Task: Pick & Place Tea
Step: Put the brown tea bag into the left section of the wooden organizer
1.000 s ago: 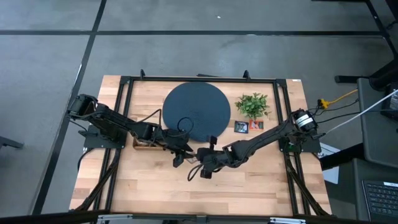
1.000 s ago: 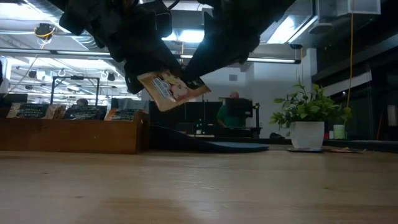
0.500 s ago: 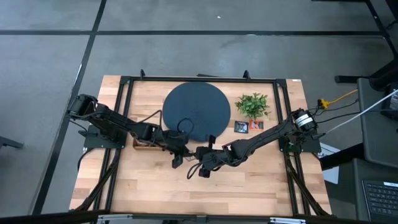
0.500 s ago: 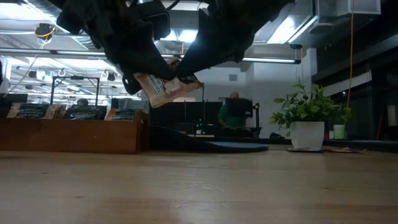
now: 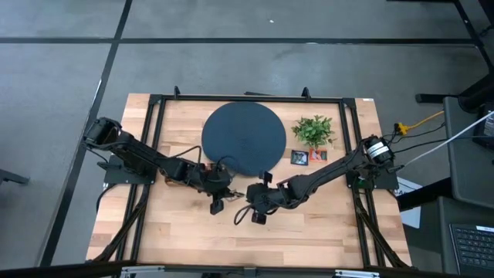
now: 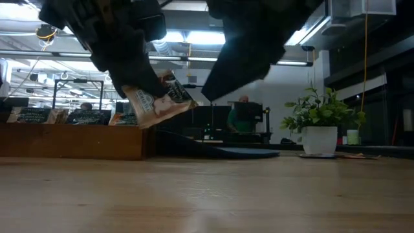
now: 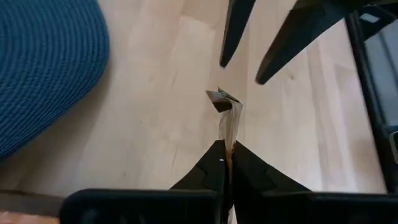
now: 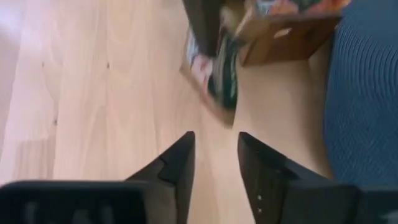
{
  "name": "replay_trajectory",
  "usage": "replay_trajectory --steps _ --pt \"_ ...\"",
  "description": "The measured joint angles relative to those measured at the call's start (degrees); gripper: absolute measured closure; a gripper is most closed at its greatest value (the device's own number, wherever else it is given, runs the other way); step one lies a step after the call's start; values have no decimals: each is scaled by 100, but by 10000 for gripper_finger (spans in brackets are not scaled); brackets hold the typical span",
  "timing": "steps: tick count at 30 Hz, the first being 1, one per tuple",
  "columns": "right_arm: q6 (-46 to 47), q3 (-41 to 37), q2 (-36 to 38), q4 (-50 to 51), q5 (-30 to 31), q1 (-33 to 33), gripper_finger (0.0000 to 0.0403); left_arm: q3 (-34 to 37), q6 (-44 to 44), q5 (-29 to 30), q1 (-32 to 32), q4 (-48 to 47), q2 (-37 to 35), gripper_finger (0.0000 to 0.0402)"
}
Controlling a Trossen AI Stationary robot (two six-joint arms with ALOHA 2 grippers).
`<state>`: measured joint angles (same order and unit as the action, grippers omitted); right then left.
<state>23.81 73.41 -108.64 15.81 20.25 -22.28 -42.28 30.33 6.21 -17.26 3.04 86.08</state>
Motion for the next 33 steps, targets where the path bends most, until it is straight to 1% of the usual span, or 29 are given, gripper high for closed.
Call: replay_trajectory --steps 2,4,6,8,12,14,16,19,24,26,29,31,33 --pt "156 -115 0 -84 19 -64 269 0 1 267 -112 -2 0 396" --pt "327 -338 2 -395 82 -128 258 0 32 657 -237 6 0 397" --pt "451 -591 1 -840 106 -178 251 0 40 1073 -364 61 0 397" --pt "512 -854 0 -1537 107 -200 246 0 40 1352 -476 284 0 397" --pt "598 -1322 -2 -2667 108 -199 243 0 -121 1744 -685 850 -2 397" --pt "582 -1425 -2 -3192 109 -193 242 0 -202 1887 -755 1078 -2 397" --pt "475 -1486 0 -3511 111 -176 242 2 -286 2039 -792 1275 -2 397" --pt "302 -1498 -2 -3865 111 -173 242 2 -455 2182 -826 1601 -4 397" --pt "136 -1498 23 -4263 118 -182 242 2 -628 2156 -830 1974 -30 397" --pt "137 -1498 70 -4265 232 -175 242 2 -628 2128 -841 1917 -103 397" --pt "-43 -1497 226 -4180 604 -209 251 4 -729 2196 -938 1700 -301 398" --pt "-160 -1542 387 -4076 776 -260 262 4 -756 2385 -1031 1494 -511 397" --pt "-211 -1653 542 -4088 776 -295 273 9 -758 2665 -1137 1249 -717 397"
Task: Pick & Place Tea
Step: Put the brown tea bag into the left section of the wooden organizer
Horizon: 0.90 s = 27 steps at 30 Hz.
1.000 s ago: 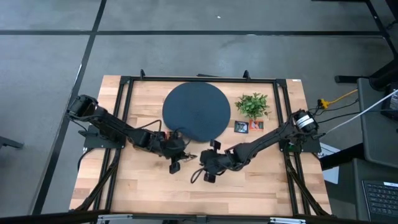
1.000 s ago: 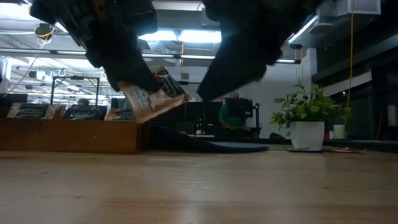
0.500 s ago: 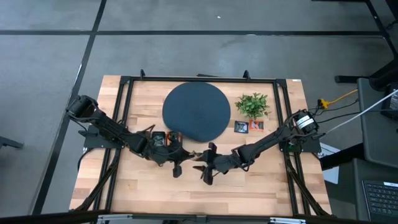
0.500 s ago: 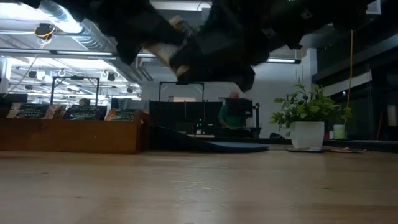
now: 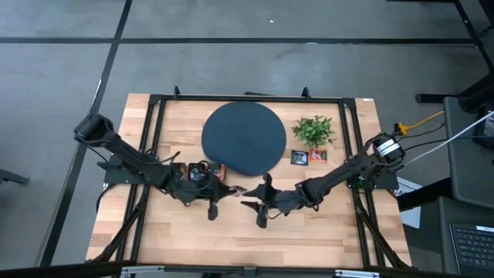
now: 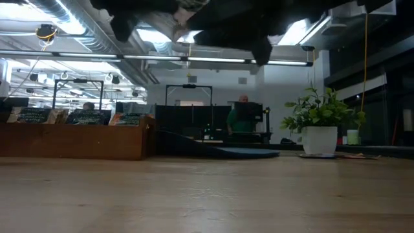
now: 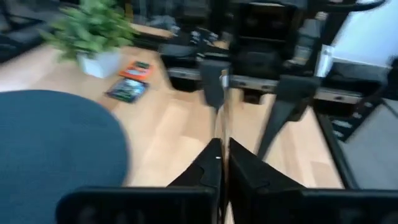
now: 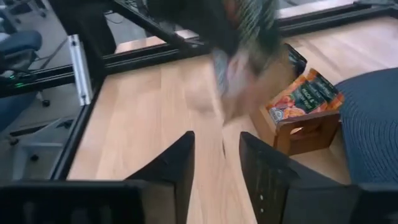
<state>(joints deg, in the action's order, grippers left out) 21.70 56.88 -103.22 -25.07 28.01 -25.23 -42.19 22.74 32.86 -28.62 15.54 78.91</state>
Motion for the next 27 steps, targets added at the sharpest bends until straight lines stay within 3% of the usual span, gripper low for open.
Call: replay_trajectory --steps 3,8,14,19,27 --pt "-133 -169 248 -136 0 -24 287 178 -95 214 -107 250 -203 398" --pt "-543 -276 308 -848 -137 -13 294 792 -392 160 -86 1766 -306 398" --pt "-773 -236 306 -1385 -424 126 291 1256 -757 -410 119 3366 -304 398" --pt "-866 -229 308 -1774 -815 242 290 1274 -948 -678 238 3660 -302 397" --pt "-882 -229 306 -1894 -818 342 314 1272 -988 -885 389 3712 -294 396"
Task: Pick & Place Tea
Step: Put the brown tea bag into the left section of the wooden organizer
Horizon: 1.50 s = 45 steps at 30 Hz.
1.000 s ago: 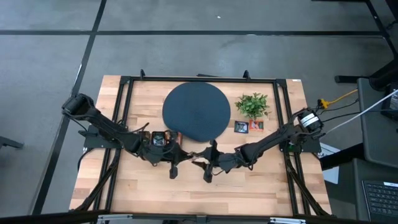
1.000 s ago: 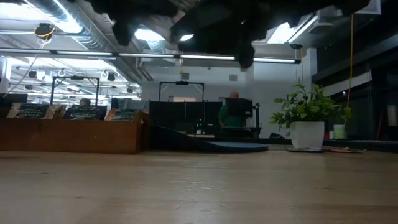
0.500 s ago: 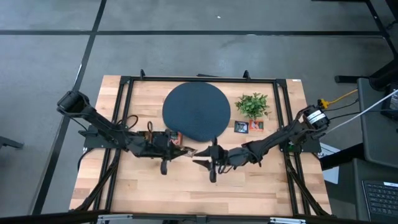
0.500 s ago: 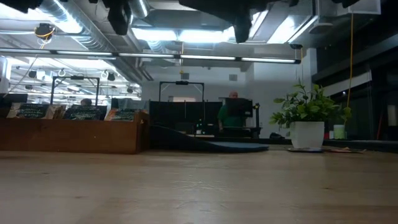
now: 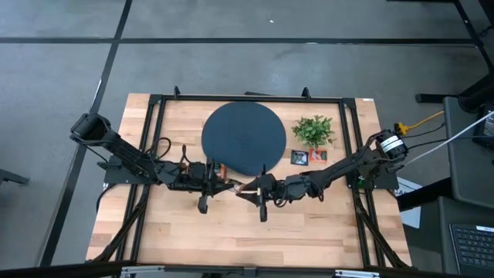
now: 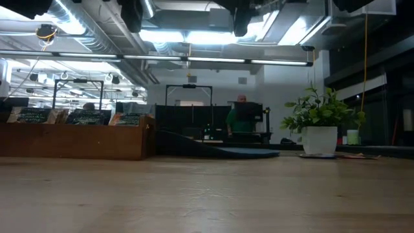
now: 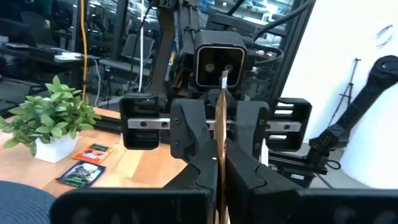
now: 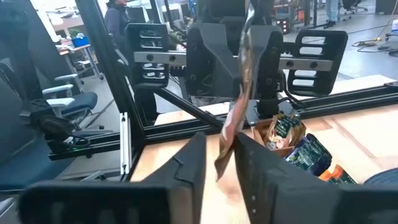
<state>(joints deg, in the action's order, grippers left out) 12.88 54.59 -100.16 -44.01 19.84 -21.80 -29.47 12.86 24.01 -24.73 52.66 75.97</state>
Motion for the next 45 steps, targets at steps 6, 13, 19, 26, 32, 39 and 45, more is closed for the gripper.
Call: replay_trajectory --steps 6,13,19,26,32,39,45 --pt "-18 0 0 7 -2 33 390 0 -15 -83 14 -1 4 395" --pt "77 2 0 308 9 33 398 0 51 -133 13 -111 11 387" --pt "501 5 -6 1160 -16 29 399 0 633 -422 20 -510 10 362" --pt "997 2 -7 1755 -375 15 400 -10 1127 -1010 116 -715 5 316" --pt "1088 2 -7 1851 -459 15 401 -521 1593 -1489 477 -2176 29 287" --pt "1088 2 -7 1869 -455 15 401 -1166 1351 -1717 621 -3472 32 272" --pt "1081 2 -7 1869 -455 15 400 -1387 1340 -1941 702 -3980 32 296"
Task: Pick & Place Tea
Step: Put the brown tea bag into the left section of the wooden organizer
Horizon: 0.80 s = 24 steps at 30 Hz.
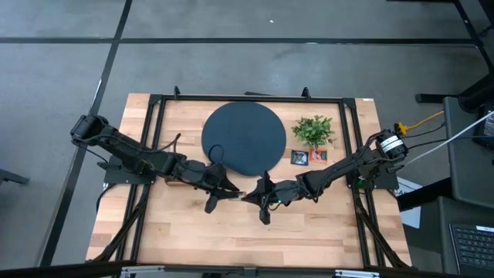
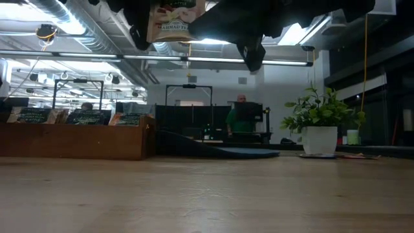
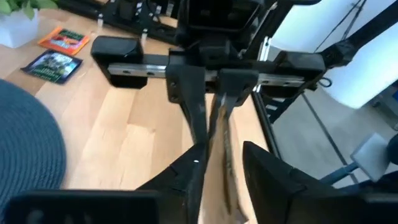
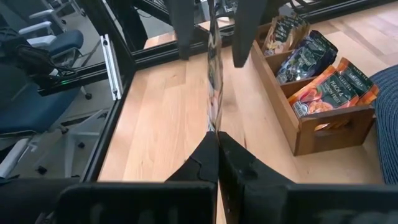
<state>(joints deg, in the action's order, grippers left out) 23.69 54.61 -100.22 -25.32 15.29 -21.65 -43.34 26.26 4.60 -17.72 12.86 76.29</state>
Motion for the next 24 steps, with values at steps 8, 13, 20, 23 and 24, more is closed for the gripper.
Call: replay_trajectory --steps 8,13,20,23,24 --pt "-156 0 0 -2 7 0 399 -12 -49 15 0 -109 0 392" --pt "-307 0 0 81 7 0 377 -12 -49 26 0 -223 0 397" --pt "76 -2 0 747 7 0 286 -12 480 543 -195 -1658 -413 397" --pt "152 -3 0 913 95 9 253 -12 654 1322 -535 -2330 -860 398" --pt "153 -21 0 915 186 9 244 -12 734 1627 -686 -2476 -1004 398"
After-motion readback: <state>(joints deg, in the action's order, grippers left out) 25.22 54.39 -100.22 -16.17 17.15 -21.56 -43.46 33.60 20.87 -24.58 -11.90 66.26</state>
